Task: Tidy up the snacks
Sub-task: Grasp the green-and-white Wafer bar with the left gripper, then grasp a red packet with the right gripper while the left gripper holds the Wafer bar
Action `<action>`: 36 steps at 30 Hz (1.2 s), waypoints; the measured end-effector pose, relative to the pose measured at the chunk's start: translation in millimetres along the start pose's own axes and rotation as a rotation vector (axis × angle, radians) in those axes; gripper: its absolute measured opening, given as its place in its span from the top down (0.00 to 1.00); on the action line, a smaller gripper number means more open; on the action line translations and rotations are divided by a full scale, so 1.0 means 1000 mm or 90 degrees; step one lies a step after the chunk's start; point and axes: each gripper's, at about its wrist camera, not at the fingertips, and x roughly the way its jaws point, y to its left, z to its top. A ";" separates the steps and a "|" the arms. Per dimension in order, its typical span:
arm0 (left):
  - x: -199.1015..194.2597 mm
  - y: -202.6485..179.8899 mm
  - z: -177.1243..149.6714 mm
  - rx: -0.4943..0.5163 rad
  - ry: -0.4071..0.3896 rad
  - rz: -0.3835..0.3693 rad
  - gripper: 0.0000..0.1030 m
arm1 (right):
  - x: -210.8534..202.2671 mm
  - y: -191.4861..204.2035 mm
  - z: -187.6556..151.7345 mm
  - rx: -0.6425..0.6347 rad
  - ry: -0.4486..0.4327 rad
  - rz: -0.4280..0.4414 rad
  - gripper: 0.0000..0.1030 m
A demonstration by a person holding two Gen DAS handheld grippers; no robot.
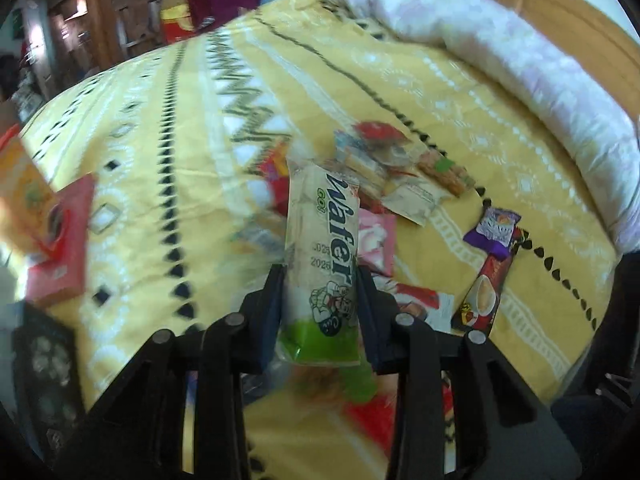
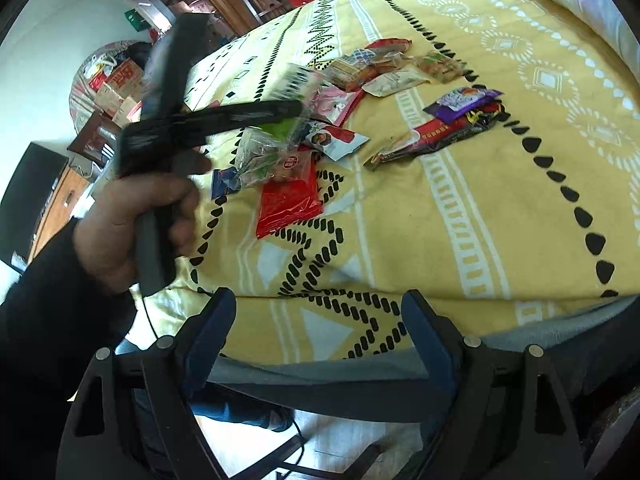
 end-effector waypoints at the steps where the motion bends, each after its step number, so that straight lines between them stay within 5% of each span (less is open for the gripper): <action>1: -0.010 0.010 -0.004 -0.020 -0.003 0.008 0.66 | 0.003 0.003 0.004 -0.010 -0.003 -0.002 0.16; 7: -0.059 0.053 -0.032 -0.081 -0.009 0.037 0.66 | 0.046 0.031 0.034 -0.075 0.023 0.009 0.17; 16: -0.076 0.075 -0.068 -0.122 0.028 0.031 0.66 | 0.120 0.048 0.058 -0.096 0.049 -0.071 0.17; 19: -0.080 0.073 -0.075 -0.121 0.027 0.022 0.66 | 0.124 0.048 0.059 -0.123 0.052 -0.104 0.39; 26: -0.094 0.071 -0.078 -0.121 0.002 0.002 0.66 | 0.080 0.043 0.052 -0.117 0.021 -0.091 0.42; 31: -0.097 0.071 -0.076 -0.128 0.001 -0.009 0.65 | 0.054 0.032 0.062 -0.122 -0.020 -0.156 0.44; 36: -0.101 0.068 -0.078 -0.121 -0.003 -0.011 0.65 | 0.032 0.029 0.076 -0.128 -0.050 -0.149 0.52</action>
